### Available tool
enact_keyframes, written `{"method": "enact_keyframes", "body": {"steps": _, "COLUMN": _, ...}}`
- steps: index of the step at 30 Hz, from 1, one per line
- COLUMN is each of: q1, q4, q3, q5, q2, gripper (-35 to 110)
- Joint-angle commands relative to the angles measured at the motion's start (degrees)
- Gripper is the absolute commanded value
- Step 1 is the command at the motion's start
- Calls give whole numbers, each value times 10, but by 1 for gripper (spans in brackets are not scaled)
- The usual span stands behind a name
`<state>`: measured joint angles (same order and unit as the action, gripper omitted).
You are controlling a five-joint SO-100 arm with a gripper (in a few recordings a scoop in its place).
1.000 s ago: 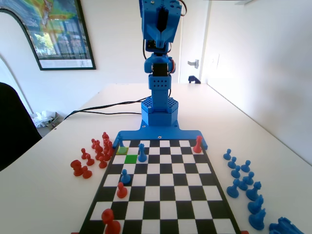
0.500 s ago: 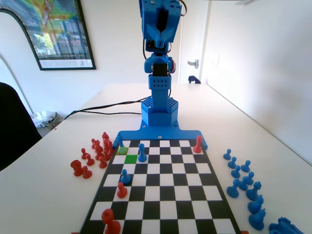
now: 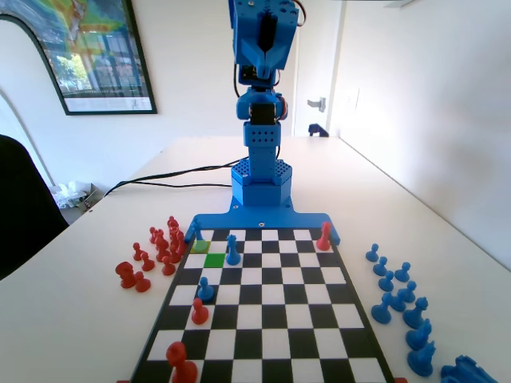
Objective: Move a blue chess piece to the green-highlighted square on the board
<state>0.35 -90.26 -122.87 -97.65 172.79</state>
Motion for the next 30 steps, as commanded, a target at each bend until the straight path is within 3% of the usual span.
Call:
{"method": "enact_keyframes", "body": {"steps": 1, "q1": -18, "q4": -1, "q3": 75, "q5": 10, "q2": -53, "gripper": 1}}
{"method": "enact_keyframes", "body": {"steps": 8, "q1": -7, "q4": -66, "q3": 207, "q5": 11, "q2": -178, "gripper": 1}}
{"method": "enact_keyframes", "body": {"steps": 15, "q1": 87, "q4": -112, "q3": 263, "q5": -63, "q2": -301, "gripper": 1}}
{"method": "enact_keyframes", "body": {"steps": 26, "q1": 240, "q4": -118, "q3": 244, "q5": -212, "q2": -442, "gripper": 1}}
{"method": "enact_keyframes", "body": {"steps": 30, "q1": 260, "q4": -64, "q3": 186, "q5": -250, "q2": -483, "gripper": 1}}
